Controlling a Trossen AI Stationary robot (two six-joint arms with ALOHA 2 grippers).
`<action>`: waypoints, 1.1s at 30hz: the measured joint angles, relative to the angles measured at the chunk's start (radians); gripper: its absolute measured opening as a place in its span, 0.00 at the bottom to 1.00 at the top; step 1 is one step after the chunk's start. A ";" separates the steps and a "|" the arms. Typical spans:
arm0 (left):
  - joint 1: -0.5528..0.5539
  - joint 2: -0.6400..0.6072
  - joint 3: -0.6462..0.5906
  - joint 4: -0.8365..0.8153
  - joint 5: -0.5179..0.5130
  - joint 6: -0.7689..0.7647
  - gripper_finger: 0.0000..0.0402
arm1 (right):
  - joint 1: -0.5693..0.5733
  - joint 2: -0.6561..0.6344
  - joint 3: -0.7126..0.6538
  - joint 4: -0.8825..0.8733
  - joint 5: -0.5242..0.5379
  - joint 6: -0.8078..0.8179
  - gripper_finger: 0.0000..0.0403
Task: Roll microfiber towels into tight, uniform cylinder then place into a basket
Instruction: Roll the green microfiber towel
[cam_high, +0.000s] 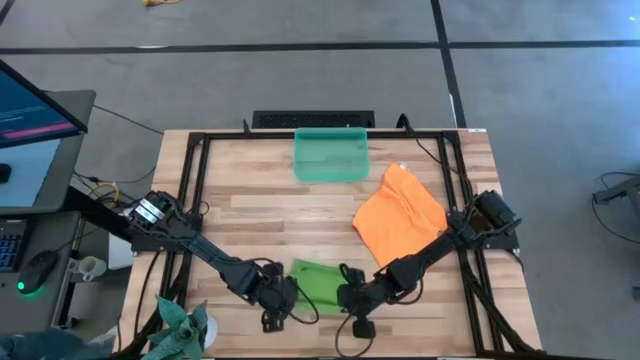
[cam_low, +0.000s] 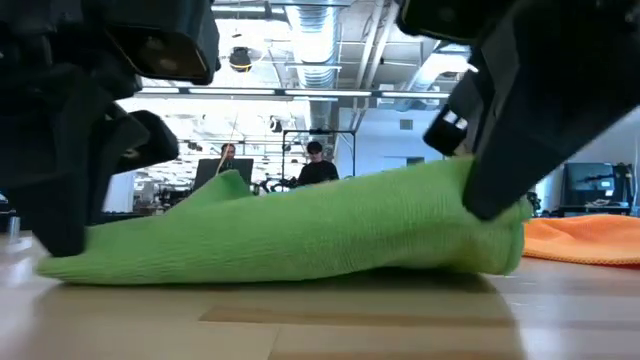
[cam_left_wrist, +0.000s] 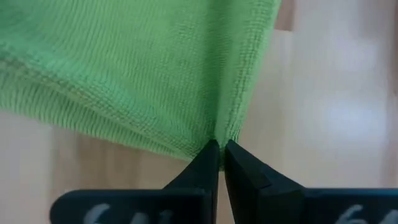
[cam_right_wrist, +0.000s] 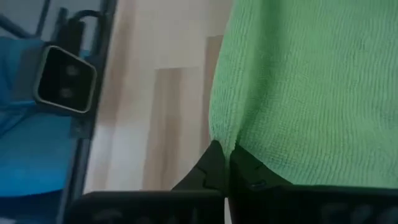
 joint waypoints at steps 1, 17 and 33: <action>0.000 -0.002 0.000 0.000 0.011 -0.023 0.03 | -0.001 0.000 0.008 -0.004 -0.015 -0.009 0.04; 0.028 -0.014 0.000 0.028 0.185 -0.162 0.03 | -0.122 0.020 0.015 -0.079 -0.136 0.152 0.01; 0.021 -0.012 -0.006 0.016 0.442 -0.232 0.03 | -0.119 0.019 0.008 -0.063 -0.316 0.356 0.02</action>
